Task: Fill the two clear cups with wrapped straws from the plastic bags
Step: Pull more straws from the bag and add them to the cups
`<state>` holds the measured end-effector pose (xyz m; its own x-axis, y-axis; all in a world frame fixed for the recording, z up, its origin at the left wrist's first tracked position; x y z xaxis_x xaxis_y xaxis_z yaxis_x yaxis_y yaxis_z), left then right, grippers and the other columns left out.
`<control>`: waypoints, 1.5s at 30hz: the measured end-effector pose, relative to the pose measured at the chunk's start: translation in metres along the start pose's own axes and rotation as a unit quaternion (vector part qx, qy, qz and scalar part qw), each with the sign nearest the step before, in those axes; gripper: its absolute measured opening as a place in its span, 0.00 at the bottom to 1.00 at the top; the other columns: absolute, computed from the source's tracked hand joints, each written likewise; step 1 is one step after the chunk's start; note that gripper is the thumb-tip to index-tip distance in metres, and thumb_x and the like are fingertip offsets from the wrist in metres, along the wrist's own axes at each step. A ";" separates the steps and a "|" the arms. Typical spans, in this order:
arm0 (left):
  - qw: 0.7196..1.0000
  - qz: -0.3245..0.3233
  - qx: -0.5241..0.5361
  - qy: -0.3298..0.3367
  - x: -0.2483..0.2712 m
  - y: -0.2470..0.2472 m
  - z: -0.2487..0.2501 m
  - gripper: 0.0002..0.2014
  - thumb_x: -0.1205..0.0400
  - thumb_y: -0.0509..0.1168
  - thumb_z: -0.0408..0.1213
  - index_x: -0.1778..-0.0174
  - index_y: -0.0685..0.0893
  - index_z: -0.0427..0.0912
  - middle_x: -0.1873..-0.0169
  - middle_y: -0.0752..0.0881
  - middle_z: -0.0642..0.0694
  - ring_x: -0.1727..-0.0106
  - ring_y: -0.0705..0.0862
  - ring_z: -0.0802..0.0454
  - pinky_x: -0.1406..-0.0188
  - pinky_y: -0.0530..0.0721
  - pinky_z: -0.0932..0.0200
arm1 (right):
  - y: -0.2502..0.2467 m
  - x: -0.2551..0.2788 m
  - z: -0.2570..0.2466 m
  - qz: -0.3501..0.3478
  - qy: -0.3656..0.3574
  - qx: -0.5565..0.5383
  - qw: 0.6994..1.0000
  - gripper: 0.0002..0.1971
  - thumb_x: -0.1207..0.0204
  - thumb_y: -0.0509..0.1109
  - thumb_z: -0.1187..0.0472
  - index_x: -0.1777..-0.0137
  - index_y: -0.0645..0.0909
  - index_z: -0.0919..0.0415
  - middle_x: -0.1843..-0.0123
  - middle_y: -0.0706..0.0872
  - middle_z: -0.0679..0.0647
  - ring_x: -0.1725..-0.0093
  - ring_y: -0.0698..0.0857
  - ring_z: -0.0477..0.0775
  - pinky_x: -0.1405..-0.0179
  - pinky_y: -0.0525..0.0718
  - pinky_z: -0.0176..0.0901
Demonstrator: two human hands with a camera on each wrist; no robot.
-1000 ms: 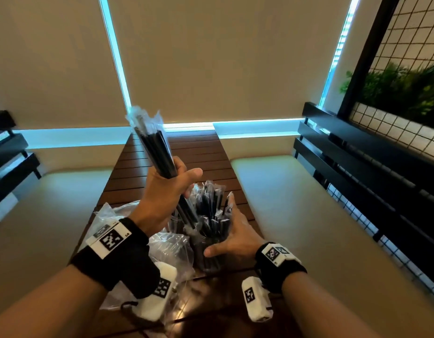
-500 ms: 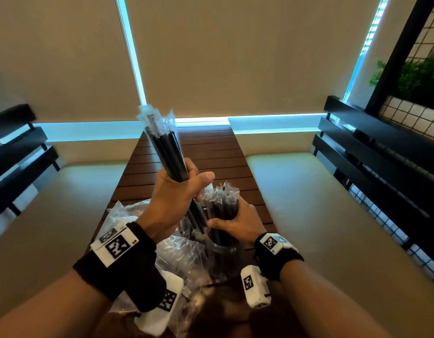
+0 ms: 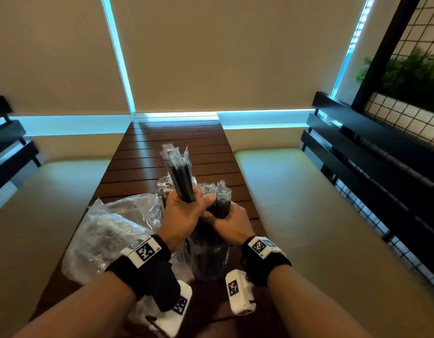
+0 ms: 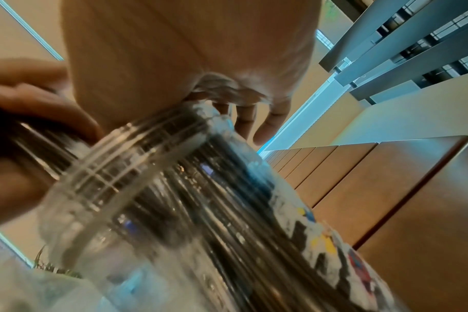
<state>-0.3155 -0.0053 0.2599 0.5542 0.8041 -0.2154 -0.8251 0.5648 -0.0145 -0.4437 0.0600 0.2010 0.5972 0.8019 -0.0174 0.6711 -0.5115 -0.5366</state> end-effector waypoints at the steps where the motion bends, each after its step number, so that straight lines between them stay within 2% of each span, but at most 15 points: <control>1: 1.000 -0.010 -0.025 -0.006 0.004 0.001 -0.007 0.16 0.22 0.76 0.29 0.71 0.77 0.39 0.75 0.78 0.42 0.69 0.79 0.47 0.59 0.82 0.48 | 0.000 0.000 0.000 0.003 -0.001 0.010 1.000 0.32 0.46 0.70 0.26 0.52 0.84 0.50 0.57 0.90 0.45 0.56 0.89 0.45 0.54 0.89 0.49; 6: 0.972 0.030 -0.232 0.009 0.009 -0.002 -0.022 0.13 0.32 0.81 0.54 0.62 0.83 0.71 0.54 0.83 0.43 0.50 0.84 0.45 0.46 0.84 0.46 | -0.001 0.005 -0.001 0.026 -0.022 0.038 0.999 0.15 0.40 0.64 0.43 0.57 0.80 0.50 0.55 0.87 0.47 0.55 0.88 0.55 0.52 0.88 0.55; 8: 0.961 0.008 -0.277 0.012 0.005 -0.006 -0.021 0.12 0.37 0.79 0.62 0.69 0.84 0.63 0.60 0.83 0.49 0.49 0.83 0.45 0.47 0.84 0.45 | 0.000 0.008 -0.003 0.030 -0.024 0.043 0.998 0.12 0.36 0.67 0.46 0.56 0.80 0.49 0.54 0.87 0.48 0.53 0.88 0.57 0.51 0.87 0.53; 13: 0.961 0.002 -0.276 0.023 0.006 -0.013 -0.006 0.27 0.40 0.83 0.59 0.51 0.83 0.54 0.51 0.83 0.51 0.49 0.85 0.57 0.51 0.87 0.53 | 0.001 0.015 -0.010 0.040 -0.026 0.071 0.996 0.12 0.34 0.69 0.44 0.58 0.78 0.51 0.56 0.86 0.48 0.55 0.87 0.58 0.52 0.86 0.52; 18: 0.960 0.061 -0.240 0.131 0.007 -0.016 0.036 0.54 0.39 0.86 0.53 0.21 0.62 0.54 0.35 0.77 0.49 0.41 0.80 0.55 0.46 0.83 0.60 | -0.002 0.022 -0.018 0.056 -0.010 0.080 0.995 0.16 0.33 0.75 0.41 0.67 0.70 0.44 0.56 0.85 0.48 0.53 0.86 0.57 0.46 0.85 0.55; 20: 0.937 0.051 -0.297 0.177 0.002 -0.014 0.049 0.51 0.33 0.83 0.50 0.17 0.61 0.54 0.33 0.75 0.49 0.43 0.79 0.56 0.50 0.81 0.65 | -0.001 0.024 -0.019 0.061 -0.005 0.073 0.995 0.17 0.33 0.76 0.40 0.67 0.70 0.43 0.56 0.85 0.48 0.51 0.87 0.58 0.45 0.85 0.58; 23: 0.892 -0.028 -0.418 0.171 -0.002 -0.007 0.044 0.28 0.18 0.71 0.43 0.21 0.74 0.44 0.30 0.78 0.45 0.33 0.79 0.51 0.33 0.74 0.64 | 0.003 0.025 -0.018 0.061 -0.001 0.060 0.996 0.16 0.37 0.74 0.36 0.67 0.72 0.43 0.55 0.87 0.48 0.52 0.87 0.59 0.46 0.86 0.59; 25: 0.861 -0.099 -0.469 0.171 0.008 -0.001 0.026 0.21 0.12 0.62 0.39 0.23 0.75 0.39 0.27 0.78 0.41 0.27 0.77 0.45 0.22 0.71 0.55 | 0.004 0.025 -0.018 0.068 0.001 0.052 0.996 0.18 0.40 0.67 0.33 0.66 0.73 0.46 0.56 0.87 0.50 0.54 0.87 0.60 0.48 0.87 0.59; 27: 0.836 -0.132 -0.502 0.177 0.019 0.002 0.009 0.25 0.11 0.57 0.40 0.17 0.67 0.36 0.20 0.71 0.38 0.17 0.67 0.41 0.16 0.62 0.49 | 0.003 0.025 -0.018 0.072 -0.007 0.053 0.996 0.16 0.39 0.64 0.34 0.67 0.72 0.46 0.55 0.87 0.51 0.55 0.87 0.61 0.49 0.87 0.58; 30: 0.818 -0.100 -0.522 0.218 0.020 0.003 0.006 0.34 0.12 0.54 0.47 0.13 0.55 0.34 0.14 0.59 0.36 0.12 0.55 0.41 0.13 0.53 0.43 | 0.003 0.026 -0.016 0.074 -0.025 0.062 0.995 0.11 0.33 0.66 0.41 0.67 0.72 0.46 0.56 0.86 0.52 0.57 0.87 0.61 0.52 0.87 0.60; 36: 0.741 -0.216 -0.610 0.180 0.020 0.000 -0.021 0.40 0.12 0.54 0.30 0.17 0.29 0.38 0.13 0.35 0.37 0.13 0.32 0.43 0.13 0.36 0.44 | 0.004 0.024 -0.013 0.053 -0.006 0.039 0.998 0.21 0.42 0.66 0.30 0.61 0.77 0.46 0.55 0.87 0.47 0.54 0.88 0.55 0.47 0.87 0.60; 38: 0.751 -0.220 -0.601 0.166 0.018 -0.004 -0.018 0.41 0.11 0.55 0.41 0.17 0.28 0.40 0.13 0.34 0.40 0.14 0.30 0.46 0.13 0.38 0.40 | 0.003 0.022 -0.010 0.027 -0.015 0.051 0.998 0.22 0.41 0.69 0.31 0.51 0.77 0.41 0.48 0.86 0.45 0.47 0.87 0.54 0.39 0.83 0.64; 41: 0.777 -0.172 -0.575 0.189 0.015 -0.014 0.011 0.42 0.15 0.45 0.64 0.12 0.38 0.42 0.11 0.43 0.41 0.11 0.43 0.45 0.13 0.43 0.36 | -0.003 0.018 -0.009 0.008 -0.030 0.007 1.000 0.43 0.47 0.73 0.19 0.33 0.69 0.33 0.36 0.79 0.43 0.37 0.83 0.52 0.35 0.79 0.70; 43: 0.823 -0.099 -0.514 0.220 0.017 -0.025 0.040 0.38 0.15 0.50 0.62 0.13 0.56 0.42 0.16 0.61 0.41 0.18 0.66 0.44 0.19 0.64 0.39 | -0.013 0.022 -0.018 0.027 -0.039 -0.017 0.999 0.55 0.52 0.71 0.15 0.24 0.61 0.34 0.28 0.72 0.45 0.30 0.78 0.53 0.30 0.77 0.69; 45: 0.855 -0.005 -0.468 0.224 0.020 -0.041 0.064 0.20 0.14 0.57 0.53 0.31 0.77 0.45 0.35 0.76 0.46 0.41 0.81 0.48 0.40 0.81 0.47 | -0.025 0.031 -0.034 0.074 -0.061 -0.033 0.995 0.59 0.49 0.66 0.14 0.19 0.56 0.39 0.23 0.69 0.50 0.25 0.73 0.54 0.26 0.73 0.69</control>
<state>-0.2634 -0.0006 0.3188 0.6366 0.5305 -0.5598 -0.6634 0.0067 -0.7482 -0.4270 0.0870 0.2422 0.6373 0.7453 -0.1960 0.6095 -0.6431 -0.4636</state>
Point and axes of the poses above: each hand's wrist, its own x-axis away from the middle knuckle, its own y-axis out of the palm, z = x × y, the point moved 3 cm from there along -x, towards the middle knuckle
